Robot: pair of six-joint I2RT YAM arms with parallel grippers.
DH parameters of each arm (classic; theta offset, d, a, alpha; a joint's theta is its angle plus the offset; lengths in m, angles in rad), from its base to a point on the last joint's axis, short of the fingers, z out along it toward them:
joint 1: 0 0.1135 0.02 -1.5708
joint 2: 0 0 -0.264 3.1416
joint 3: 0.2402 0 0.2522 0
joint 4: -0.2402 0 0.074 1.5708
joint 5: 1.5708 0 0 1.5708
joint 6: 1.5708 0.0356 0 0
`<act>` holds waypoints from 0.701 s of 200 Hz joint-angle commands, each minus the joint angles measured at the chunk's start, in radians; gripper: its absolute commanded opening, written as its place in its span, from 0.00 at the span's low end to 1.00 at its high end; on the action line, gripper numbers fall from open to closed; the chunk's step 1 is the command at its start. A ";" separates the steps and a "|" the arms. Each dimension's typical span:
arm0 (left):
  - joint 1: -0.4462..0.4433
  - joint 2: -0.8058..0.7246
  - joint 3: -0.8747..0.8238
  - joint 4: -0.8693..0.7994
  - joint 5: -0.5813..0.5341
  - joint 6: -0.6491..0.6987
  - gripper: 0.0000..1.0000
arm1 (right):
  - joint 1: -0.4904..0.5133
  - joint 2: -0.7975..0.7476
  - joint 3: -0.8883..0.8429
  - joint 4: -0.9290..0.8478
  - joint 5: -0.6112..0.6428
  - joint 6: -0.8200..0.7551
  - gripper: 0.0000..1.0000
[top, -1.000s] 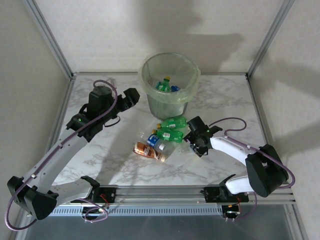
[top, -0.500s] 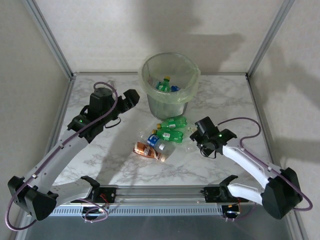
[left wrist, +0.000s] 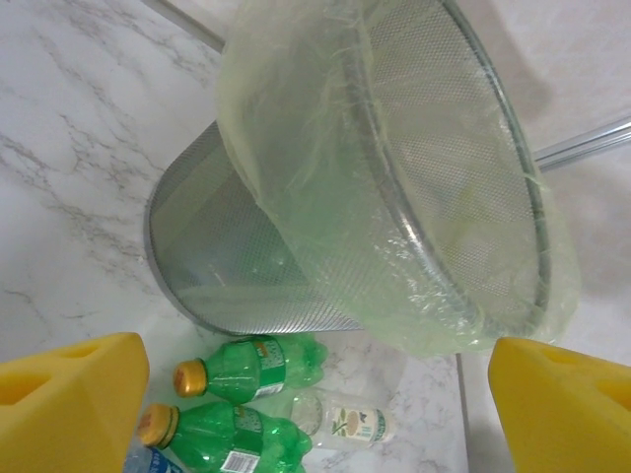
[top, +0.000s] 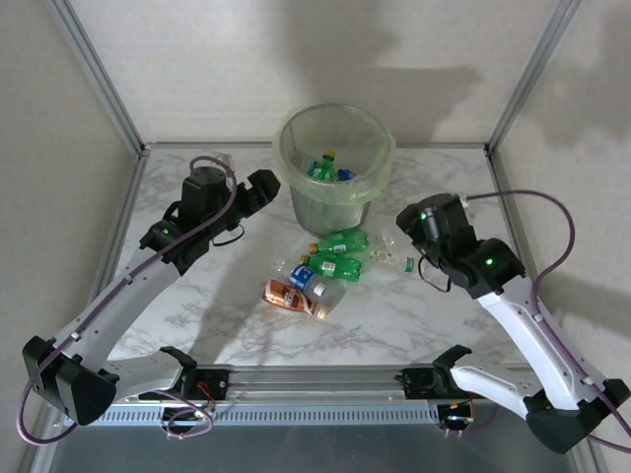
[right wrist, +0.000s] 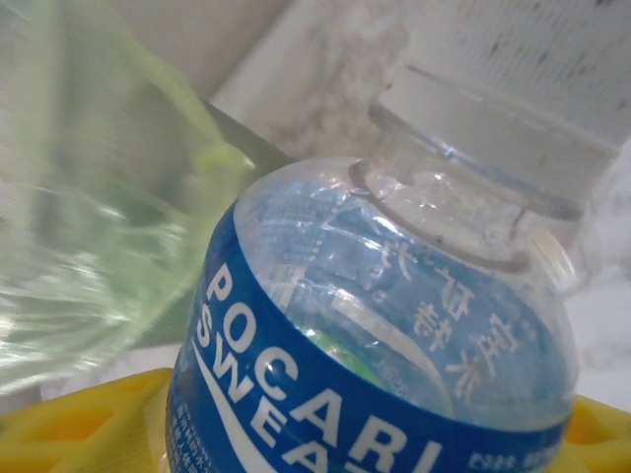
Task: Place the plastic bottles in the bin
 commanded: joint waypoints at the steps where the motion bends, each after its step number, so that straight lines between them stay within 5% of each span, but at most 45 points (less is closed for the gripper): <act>1: 0.007 -0.007 0.036 0.009 0.016 -0.012 0.89 | -0.005 0.032 0.111 -0.023 0.092 -0.122 0.68; 140: 0.015 -0.063 0.002 -0.078 -0.038 0.011 0.89 | -0.005 0.472 0.624 0.189 0.050 -0.539 0.70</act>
